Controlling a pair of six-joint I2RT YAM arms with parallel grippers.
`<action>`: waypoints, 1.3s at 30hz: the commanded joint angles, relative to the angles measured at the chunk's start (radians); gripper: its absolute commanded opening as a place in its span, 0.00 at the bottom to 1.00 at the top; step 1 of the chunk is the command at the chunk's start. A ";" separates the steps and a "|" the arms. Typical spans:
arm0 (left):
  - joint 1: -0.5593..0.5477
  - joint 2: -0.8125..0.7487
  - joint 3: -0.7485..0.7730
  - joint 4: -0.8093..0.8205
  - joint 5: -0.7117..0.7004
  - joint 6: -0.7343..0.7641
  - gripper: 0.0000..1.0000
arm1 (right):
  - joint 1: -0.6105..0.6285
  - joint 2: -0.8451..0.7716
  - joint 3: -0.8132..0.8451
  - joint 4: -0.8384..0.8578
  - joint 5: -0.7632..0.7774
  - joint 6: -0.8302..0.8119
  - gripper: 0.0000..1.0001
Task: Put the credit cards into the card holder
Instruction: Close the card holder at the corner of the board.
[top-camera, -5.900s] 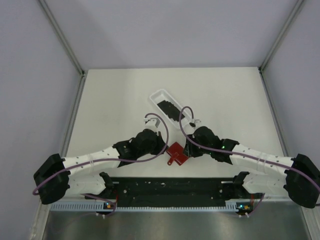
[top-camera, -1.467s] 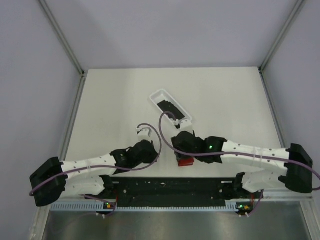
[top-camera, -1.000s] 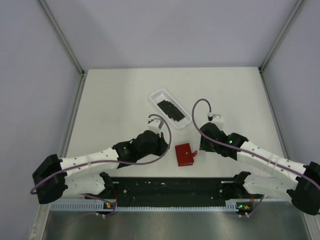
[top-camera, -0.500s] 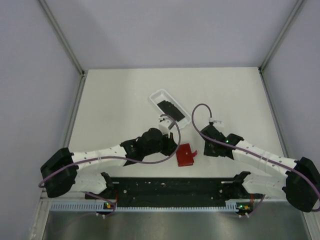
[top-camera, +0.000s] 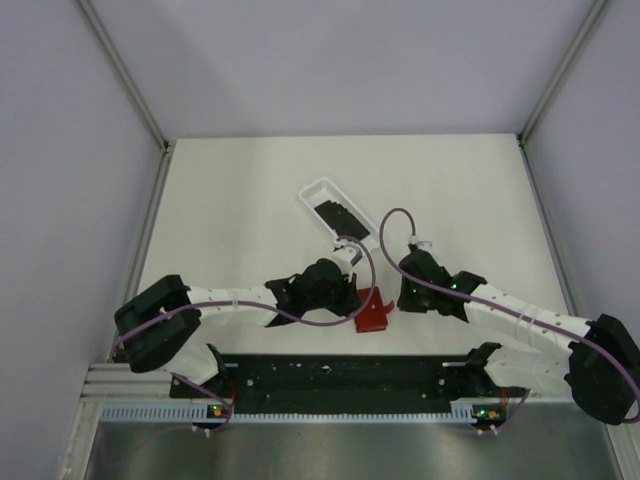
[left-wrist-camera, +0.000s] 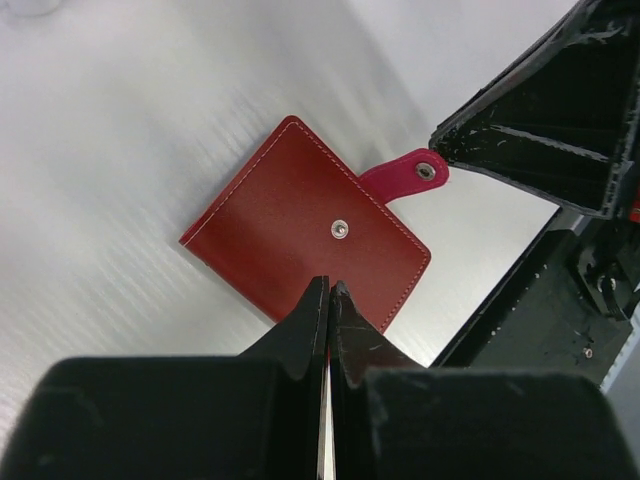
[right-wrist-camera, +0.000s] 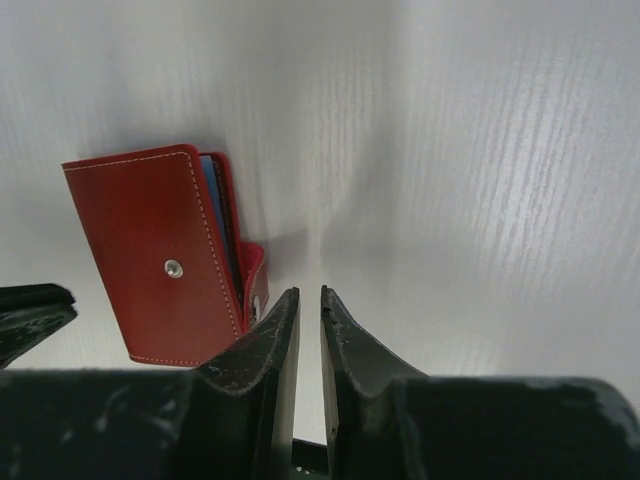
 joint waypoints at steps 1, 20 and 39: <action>-0.003 0.045 0.049 0.087 0.018 -0.002 0.00 | -0.015 0.007 -0.011 0.091 -0.057 -0.037 0.14; -0.003 0.126 -0.032 0.190 0.107 -0.051 0.00 | -0.027 0.016 -0.051 0.208 -0.159 -0.076 0.13; -0.005 0.140 -0.134 0.294 0.156 -0.099 0.00 | -0.027 0.047 -0.071 0.311 -0.286 -0.088 0.14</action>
